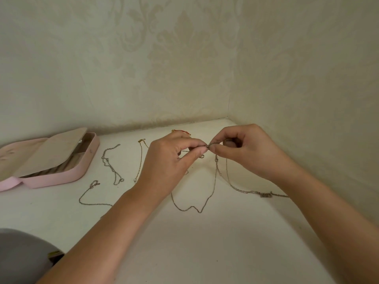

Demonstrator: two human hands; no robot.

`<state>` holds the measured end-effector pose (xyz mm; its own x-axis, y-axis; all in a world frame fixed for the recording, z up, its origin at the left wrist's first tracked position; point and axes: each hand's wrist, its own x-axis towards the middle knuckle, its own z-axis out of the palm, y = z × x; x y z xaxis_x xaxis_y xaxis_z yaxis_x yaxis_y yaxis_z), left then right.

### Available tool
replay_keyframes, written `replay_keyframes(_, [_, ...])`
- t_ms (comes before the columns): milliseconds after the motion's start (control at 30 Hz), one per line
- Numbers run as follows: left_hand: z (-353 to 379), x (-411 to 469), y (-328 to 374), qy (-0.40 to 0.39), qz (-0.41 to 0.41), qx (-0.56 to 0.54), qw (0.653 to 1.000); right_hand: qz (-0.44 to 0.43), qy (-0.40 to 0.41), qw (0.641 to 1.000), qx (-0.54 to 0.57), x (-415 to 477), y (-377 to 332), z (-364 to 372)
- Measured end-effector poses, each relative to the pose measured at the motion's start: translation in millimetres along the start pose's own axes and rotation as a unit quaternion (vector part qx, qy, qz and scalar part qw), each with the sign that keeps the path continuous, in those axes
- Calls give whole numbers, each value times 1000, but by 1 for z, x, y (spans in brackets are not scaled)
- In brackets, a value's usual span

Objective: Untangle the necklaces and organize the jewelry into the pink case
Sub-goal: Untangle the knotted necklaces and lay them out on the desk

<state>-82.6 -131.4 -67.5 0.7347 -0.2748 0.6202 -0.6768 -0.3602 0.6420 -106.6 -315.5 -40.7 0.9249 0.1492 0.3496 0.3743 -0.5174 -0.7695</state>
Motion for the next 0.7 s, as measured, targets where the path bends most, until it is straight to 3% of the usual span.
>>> replay_keyframes(233, [1,1,-4,-10,25,28,999,53,-25,997,52,0,-4,1])
replay_keyframes(700, [9,-1,-5,35,74,110,991,60,-71,991,91,2,0,0])
